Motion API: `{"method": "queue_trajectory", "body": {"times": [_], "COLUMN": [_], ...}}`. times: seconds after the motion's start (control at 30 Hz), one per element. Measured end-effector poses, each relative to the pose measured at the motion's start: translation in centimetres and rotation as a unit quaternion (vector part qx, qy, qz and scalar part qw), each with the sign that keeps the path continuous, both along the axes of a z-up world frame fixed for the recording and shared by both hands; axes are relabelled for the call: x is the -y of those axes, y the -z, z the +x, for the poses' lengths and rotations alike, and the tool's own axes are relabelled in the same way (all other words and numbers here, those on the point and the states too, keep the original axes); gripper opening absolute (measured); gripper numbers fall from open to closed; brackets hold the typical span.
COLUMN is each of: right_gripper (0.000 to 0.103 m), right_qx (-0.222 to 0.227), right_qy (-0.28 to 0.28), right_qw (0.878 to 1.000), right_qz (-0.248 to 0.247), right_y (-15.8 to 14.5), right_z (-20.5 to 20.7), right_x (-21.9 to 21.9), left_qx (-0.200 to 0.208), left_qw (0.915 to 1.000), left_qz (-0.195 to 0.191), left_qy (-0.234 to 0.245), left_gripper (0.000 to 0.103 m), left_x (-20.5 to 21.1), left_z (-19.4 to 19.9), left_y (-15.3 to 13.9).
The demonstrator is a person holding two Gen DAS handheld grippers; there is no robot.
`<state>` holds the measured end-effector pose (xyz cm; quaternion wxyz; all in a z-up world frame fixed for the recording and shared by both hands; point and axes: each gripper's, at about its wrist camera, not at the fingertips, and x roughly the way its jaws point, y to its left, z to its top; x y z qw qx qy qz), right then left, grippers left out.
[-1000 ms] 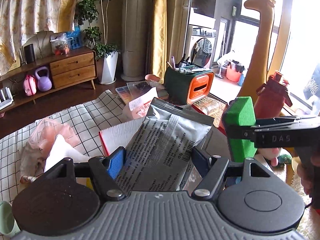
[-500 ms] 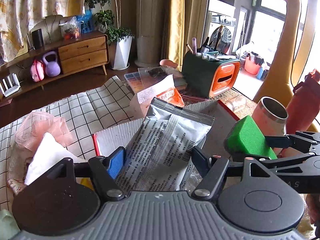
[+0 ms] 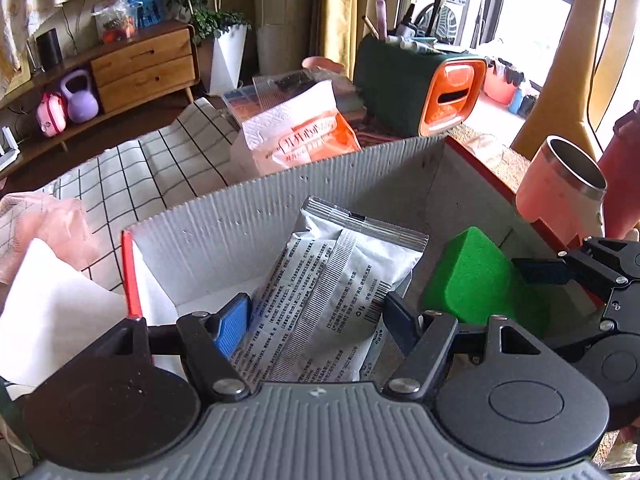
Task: Organize soft objects
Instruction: 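Open the left tool to drop the packet in the box while the right tool releases the sponge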
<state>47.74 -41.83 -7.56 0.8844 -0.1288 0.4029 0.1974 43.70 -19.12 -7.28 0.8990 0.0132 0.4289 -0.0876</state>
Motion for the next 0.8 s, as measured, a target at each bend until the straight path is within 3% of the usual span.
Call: {"method": "queue_trajectory", "body": {"times": [0.43, 0.8], "right_gripper": [0.081, 0.090], "right_qx": [0.002, 0.012], "right_qy": [-0.014, -0.005], "right_qw": [1.000, 1.000], "right_qz": [-0.018, -0.012], "right_y": [0.1, -1.0], "right_z": [-0.4, -1.0], "right_x": [-0.4, 0.2], "left_qx": [-0.040, -0.028], "left_qw": [0.9989, 0.9993], "left_qz": [0.017, 0.011], "left_qy": [0.017, 0.021], "left_gripper": [0.073, 0.076], "left_x": [1.1, 1.0], "left_z": [0.7, -0.2], "left_y": [1.9, 0.8]}}
